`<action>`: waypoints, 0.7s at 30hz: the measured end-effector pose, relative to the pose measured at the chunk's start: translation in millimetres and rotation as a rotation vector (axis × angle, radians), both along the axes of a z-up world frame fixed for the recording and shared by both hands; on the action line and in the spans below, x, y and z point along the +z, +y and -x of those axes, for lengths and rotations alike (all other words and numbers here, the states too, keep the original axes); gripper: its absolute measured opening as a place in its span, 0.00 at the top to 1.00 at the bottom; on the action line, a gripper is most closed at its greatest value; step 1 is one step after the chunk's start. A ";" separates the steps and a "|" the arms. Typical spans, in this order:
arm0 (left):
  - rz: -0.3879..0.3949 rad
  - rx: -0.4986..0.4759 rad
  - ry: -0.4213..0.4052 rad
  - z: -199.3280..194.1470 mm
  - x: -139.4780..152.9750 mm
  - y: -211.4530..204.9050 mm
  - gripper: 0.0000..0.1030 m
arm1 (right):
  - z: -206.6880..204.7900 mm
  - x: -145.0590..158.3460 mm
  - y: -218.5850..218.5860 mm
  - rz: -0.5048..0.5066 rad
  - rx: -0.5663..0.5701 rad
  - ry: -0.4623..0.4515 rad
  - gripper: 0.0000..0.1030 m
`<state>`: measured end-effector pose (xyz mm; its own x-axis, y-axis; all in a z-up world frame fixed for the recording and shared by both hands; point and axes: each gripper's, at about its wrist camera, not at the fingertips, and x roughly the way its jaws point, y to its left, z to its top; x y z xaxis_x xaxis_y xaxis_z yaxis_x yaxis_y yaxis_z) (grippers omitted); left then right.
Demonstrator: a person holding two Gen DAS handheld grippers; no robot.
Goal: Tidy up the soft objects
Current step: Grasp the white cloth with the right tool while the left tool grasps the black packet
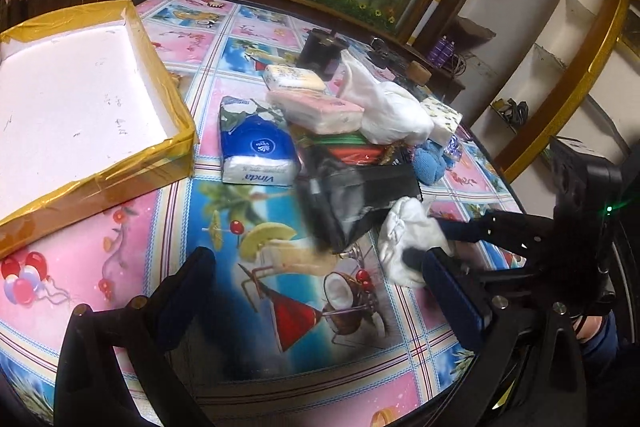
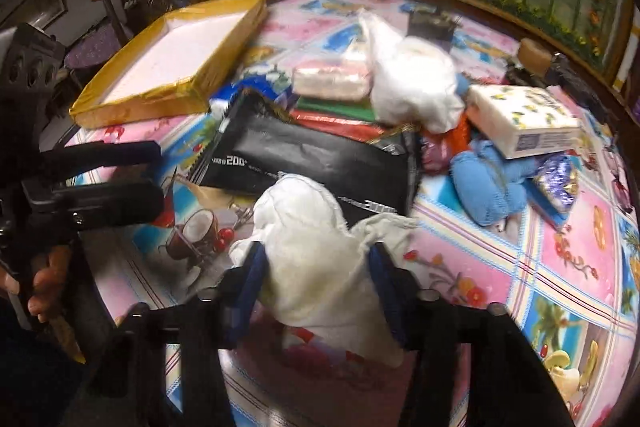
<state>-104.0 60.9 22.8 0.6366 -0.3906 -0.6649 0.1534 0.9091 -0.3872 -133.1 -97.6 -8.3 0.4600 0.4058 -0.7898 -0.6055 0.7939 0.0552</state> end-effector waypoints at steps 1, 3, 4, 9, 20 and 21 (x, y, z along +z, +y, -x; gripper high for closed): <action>-0.025 -0.005 -0.001 -0.5 1.7 -4.3 0.00 | 0.8 0.4 -5.8 -0.021 -0.008 0.017 0.80; -0.063 -0.019 -0.004 -1.4 4.8 -11.9 0.00 | 3.6 3.8 -20.6 -0.071 -0.031 0.021 0.80; -0.074 -0.034 -0.006 -2.4 7.5 -16.5 0.00 | 5.3 5.3 -27.6 -0.090 -0.040 0.020 0.80; -0.150 -0.090 -0.033 -14.7 28.6 -40.0 0.00 | 12.3 12.8 -67.8 -0.208 -0.099 0.016 0.80; -0.504 -0.335 0.043 -71.0 12.2 -91.6 0.24 | 10.5 9.1 -107.2 -0.361 -0.161 0.031 0.80; -0.522 -0.345 0.040 -72.6 10.8 -93.6 0.24 | 11.2 9.3 -107.3 -0.364 -0.161 0.033 0.80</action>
